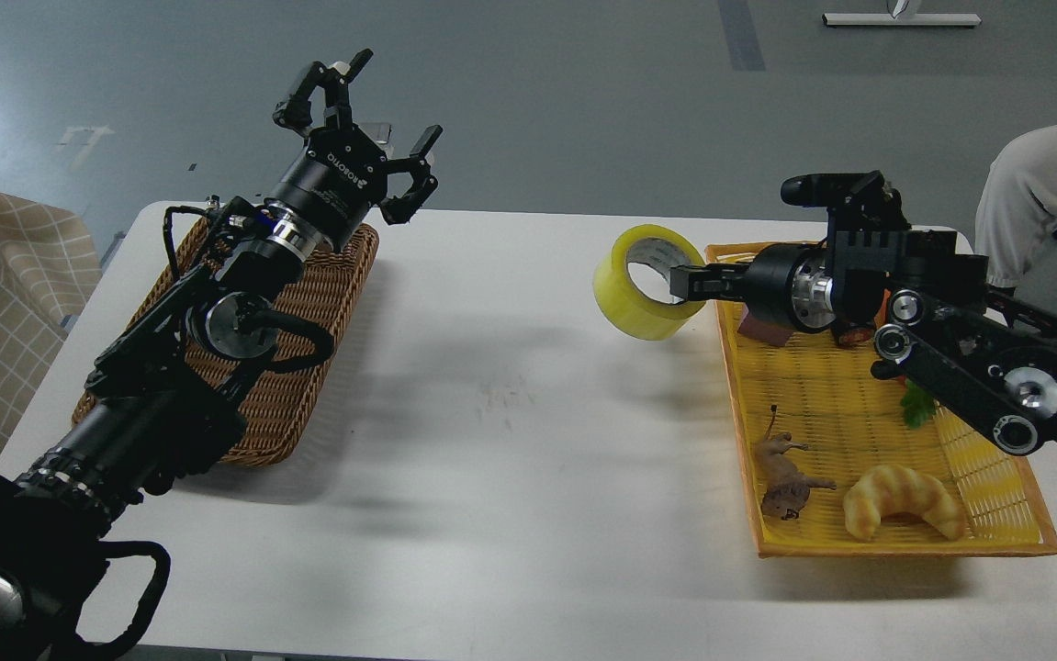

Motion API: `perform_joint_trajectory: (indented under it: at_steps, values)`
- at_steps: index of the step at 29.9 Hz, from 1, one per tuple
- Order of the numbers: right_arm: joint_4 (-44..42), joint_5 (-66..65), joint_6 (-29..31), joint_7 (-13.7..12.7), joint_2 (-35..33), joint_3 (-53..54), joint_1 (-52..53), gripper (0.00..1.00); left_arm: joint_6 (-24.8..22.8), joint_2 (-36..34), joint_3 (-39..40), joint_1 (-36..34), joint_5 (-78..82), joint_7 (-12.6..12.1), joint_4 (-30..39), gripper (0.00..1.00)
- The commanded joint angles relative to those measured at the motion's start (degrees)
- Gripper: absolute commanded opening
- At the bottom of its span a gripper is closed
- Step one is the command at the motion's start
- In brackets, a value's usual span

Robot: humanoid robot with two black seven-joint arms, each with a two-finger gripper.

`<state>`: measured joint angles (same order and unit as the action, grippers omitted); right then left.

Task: Place and transfer tape with both arms
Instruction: 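Lift the tape roll and set it on the table beside the tray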

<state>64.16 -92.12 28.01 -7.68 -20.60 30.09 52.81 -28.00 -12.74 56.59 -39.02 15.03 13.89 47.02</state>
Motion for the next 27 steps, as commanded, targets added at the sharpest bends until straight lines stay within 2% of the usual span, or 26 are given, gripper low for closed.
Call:
perform_joint_trajectory:
  at_steps: [1, 8, 27]
  values:
    - [-2.4, -0.1, 0.0, -0.1, 3.7, -1.2, 0.5, 0.0, 0.0, 0.1, 0.0, 0.1, 0.0, 0.0, 0.0, 0.98]
    - [-6.8, -0.3, 0.0, -0.1, 9.7, -3.7, 0.9, 0.0, 0.0, 0.1, 0.0, 0.1, 0.0, 0.0, 0.0, 0.98]
    - [-15.7, -0.5, 0.0, -0.6, 19.0, -9.4, 3.0, 0.0, 0.0, 0.2, 0.2, -0.2, 0.0, 0.0, 0.0, 0.98]
